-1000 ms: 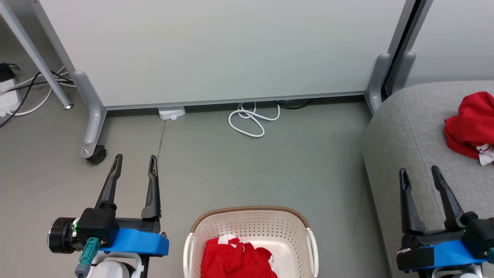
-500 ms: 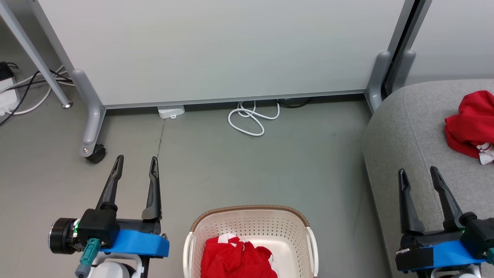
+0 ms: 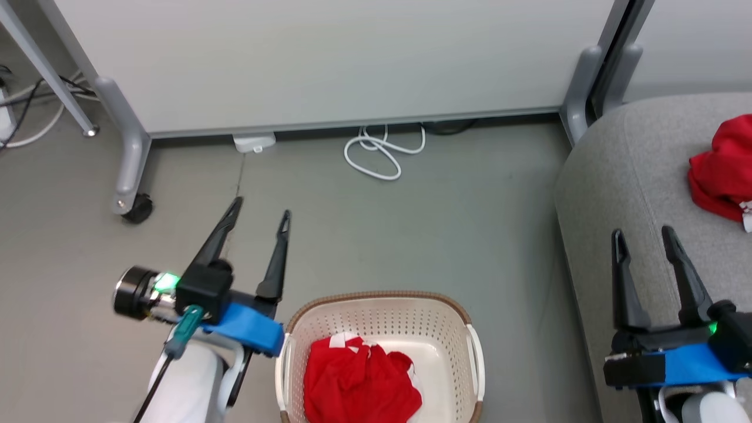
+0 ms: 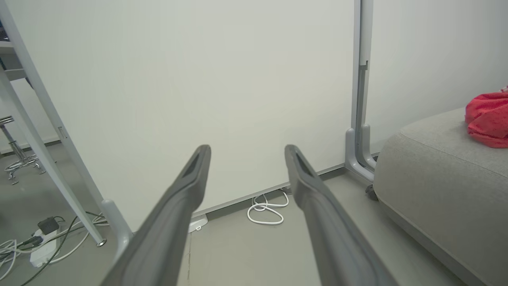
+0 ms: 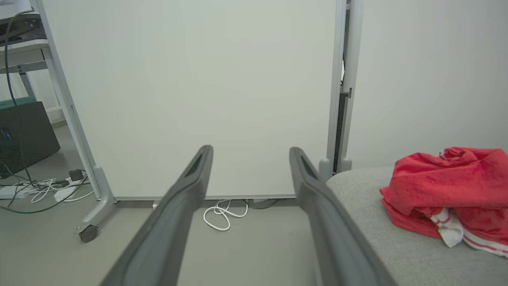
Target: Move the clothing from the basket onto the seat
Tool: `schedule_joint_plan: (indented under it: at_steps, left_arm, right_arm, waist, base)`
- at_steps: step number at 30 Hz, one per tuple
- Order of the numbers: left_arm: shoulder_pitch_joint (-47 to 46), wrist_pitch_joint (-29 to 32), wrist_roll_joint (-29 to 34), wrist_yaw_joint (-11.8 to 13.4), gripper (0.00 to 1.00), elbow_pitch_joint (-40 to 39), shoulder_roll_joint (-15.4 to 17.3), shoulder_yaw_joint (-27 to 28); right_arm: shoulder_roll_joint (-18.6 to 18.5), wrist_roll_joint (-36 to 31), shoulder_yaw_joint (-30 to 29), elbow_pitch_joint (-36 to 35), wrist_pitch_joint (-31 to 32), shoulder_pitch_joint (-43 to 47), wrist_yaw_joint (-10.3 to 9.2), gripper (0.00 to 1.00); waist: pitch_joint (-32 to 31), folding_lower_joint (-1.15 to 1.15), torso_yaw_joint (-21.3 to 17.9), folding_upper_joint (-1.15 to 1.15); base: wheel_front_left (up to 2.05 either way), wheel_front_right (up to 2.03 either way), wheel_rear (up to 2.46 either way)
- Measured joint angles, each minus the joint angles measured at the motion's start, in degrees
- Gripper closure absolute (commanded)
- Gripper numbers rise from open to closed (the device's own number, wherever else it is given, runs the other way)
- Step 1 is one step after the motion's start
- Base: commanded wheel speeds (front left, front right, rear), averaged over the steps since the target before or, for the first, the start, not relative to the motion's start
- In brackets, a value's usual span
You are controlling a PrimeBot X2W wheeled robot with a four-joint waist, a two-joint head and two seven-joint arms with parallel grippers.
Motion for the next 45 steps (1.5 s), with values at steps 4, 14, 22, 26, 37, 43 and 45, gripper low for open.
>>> schedule_joint_plan:
  at_steps: [4, 14, 22, 26, 37, 43, 45]
  left_arm:
    - [-6.5, 0.0, 0.4, -0.1, 0.0, 5.7, 1.7, -7.8]
    - [-21.5, 0.0, -3.6, -0.3, 0.0, 22.6, 4.4, -27.8]
    - [-30.5, 0.0, -6.2, -0.3, 0.0, 37.3, 3.9, -42.3]
    - [-34.6, 0.4, -7.1, -0.3, 0.0, 43.3, 3.5, -48.8]
    - [-41.6, 8.9, -8.4, -0.3, 0.0, 51.5, 1.6, -61.5]
    - [-43.7, 14.0, -6.6, -0.3, 0.0, 52.7, 1.6, -61.8]
    - [-43.8, 15.5, -5.0, -0.3, 0.0, 53.1, 1.7, -61.9]
  right_arm:
    - [-0.1, -0.1, 0.2, -1.0, 0.0, -3.1, 0.01, 0.0]
    - [-2.0, -0.2, 3.6, -2.5, 0.0, -13.6, 0.0, 0.0]
    - [-3.2, -0.2, 5.5, -4.0, 0.0, -20.4, 0.0, 0.0]
    - [-3.4, -0.2, 6.2, -5.2, 0.0, -22.8, 0.0, 0.0]
    - [-3.9, -0.7, 5.9, -8.3, 0.0, -25.7, 0.0, 0.0]
    - [-4.0, -0.8, 5.2, -10.7, 0.0, -26.3, 0.01, 0.0]
    - [-4.0, -0.8, 4.9, -11.4, 0.0, -26.5, 0.0, 0.0]
  waist:
    - [3.2, 0.0, -0.5, 0.0]
    - [14.9, 0.01, -2.7, 0.0]
    - [24.8, 0.02, -4.7, 0.0]
    - [29.6, 0.02, -5.6, 0.0]
    - [41.3, 0.01, -7.0, -0.01]
    - [46.2, 0.01, -7.7, -0.01]
    - [47.7, 0.01, -7.9, 0.0]
  base:
    - [0.0, 0.0, 0.0]
    - [0.0, 0.0, 0.0]
    - [0.0, 0.0, 0.0]
    - [0.0, 0.0, 0.0]
    - [0.0, 0.0, 0.0]
    - [0.0, 0.0, 0.0]
    - [0.0, 0.0, 0.0]
